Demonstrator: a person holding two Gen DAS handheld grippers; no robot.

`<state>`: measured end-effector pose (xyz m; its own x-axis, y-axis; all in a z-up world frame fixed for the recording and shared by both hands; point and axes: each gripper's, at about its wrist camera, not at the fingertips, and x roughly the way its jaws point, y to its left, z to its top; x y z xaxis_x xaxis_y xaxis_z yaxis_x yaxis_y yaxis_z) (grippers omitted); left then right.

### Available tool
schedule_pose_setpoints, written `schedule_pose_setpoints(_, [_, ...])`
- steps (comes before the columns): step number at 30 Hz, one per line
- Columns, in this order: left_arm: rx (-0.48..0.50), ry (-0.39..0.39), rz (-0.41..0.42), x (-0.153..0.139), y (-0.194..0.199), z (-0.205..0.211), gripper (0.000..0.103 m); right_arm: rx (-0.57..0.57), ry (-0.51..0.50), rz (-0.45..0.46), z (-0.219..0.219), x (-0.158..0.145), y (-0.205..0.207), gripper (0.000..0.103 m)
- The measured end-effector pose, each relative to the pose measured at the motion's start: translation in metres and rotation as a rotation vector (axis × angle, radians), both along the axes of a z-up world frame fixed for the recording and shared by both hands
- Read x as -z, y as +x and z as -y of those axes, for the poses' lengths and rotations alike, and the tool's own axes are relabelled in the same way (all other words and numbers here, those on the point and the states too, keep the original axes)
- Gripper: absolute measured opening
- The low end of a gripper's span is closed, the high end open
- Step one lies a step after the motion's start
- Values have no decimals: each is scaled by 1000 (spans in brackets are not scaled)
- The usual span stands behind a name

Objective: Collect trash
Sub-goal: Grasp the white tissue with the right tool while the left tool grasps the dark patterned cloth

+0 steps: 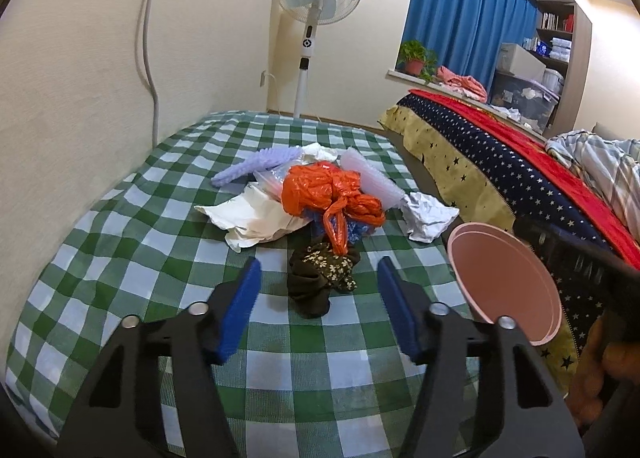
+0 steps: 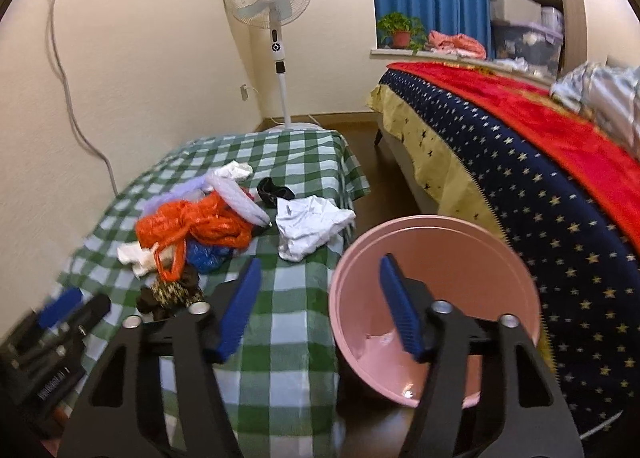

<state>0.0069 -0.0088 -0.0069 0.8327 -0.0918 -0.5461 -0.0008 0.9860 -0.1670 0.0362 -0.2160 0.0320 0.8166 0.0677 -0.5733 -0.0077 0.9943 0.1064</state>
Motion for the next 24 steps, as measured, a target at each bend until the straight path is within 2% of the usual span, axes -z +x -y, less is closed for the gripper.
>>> schedule_pose_setpoints(2, [-5, -4, -7, 3, 4, -3, 54, 5, 39, -1, 8, 0, 12, 45])
schedule_pose_setpoints(7, [-28, -21, -27, 10, 18, -9, 53, 28, 105, -13, 22, 7, 37, 41])
schedule_pose_setpoints(16, [-39, -41, -76, 23, 44, -12, 53, 64, 221, -91, 33, 41, 93, 43])
schedule_pose_setpoints(20, [-45, -56, -114, 32, 54, -15, 53, 64, 275, -144, 31, 61, 115, 52])
schedule_pose_setpoints(24, [-42, -74, -153, 40, 62, -18, 53, 81, 332, -184, 35, 78, 133, 52])
